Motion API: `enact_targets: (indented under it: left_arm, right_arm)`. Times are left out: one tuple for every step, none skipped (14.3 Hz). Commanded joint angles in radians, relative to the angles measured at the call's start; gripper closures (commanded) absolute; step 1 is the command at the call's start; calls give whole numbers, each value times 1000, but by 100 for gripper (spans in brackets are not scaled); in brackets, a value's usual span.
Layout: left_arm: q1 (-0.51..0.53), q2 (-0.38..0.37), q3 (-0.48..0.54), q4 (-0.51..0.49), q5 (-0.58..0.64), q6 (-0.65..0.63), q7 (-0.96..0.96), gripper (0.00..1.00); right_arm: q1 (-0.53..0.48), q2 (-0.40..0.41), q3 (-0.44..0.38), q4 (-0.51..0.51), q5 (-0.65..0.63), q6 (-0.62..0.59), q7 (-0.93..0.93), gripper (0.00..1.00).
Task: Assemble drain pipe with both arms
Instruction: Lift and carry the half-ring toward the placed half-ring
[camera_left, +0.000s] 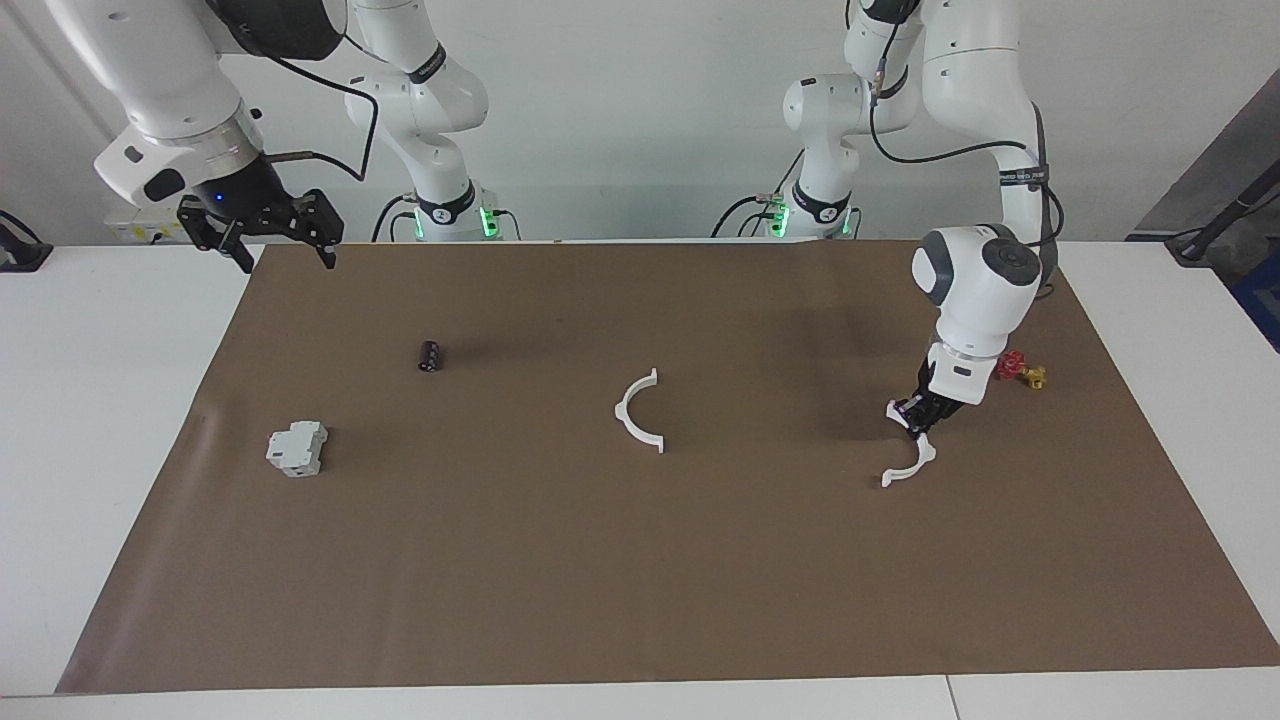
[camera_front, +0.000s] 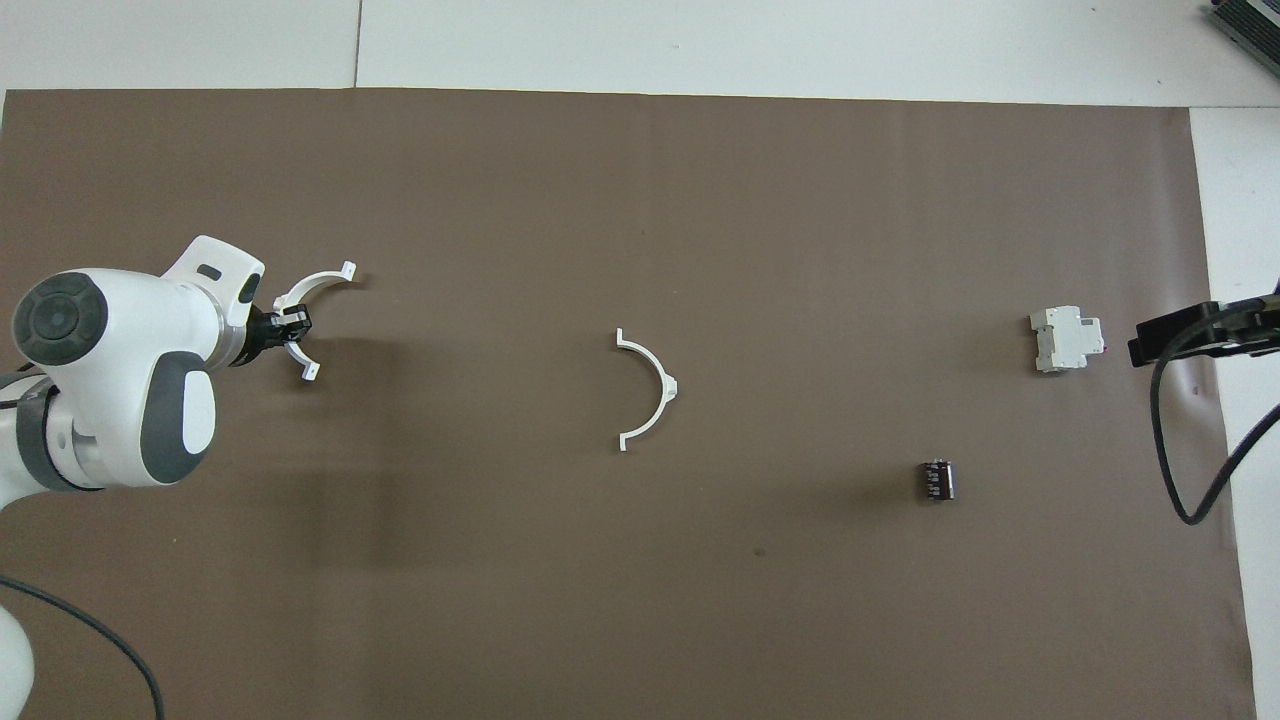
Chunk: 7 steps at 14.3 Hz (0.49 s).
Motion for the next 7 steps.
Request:
enact_targets:
  left_arm:
    - [-104, 8, 13, 53, 11, -55, -226, 100]
    - [-156, 11, 13, 91, 20, -97, -293, 100]
    - [-204, 14, 13, 128, 47, -166, -381, 100]
    - [-251, 13, 11, 152, 119, -226, -479, 100]
    - [-314, 8, 11, 150, 179, -271, -591, 100]
    - [-383, -1, 11, 140, 202, -299, -690, 100]
    - [-420, -3, 11, 140, 203, -317, -747, 100]
  right_arm:
    - [-7, -21, 5, -20, 9, -3, 11, 0]
    - [-7, -21, 5, -20, 9, -3, 11, 0]
    - [-7, -21, 5, -20, 9, -3, 11, 0]
    - [-7, -21, 5, -20, 9, -3, 13, 0]
    - [-7, -21, 5, -22, 9, -3, 11, 0]
    - [-7, -21, 5, -20, 9, -3, 11, 0]
    - [-7, -21, 6, -20, 9, -3, 11, 0]
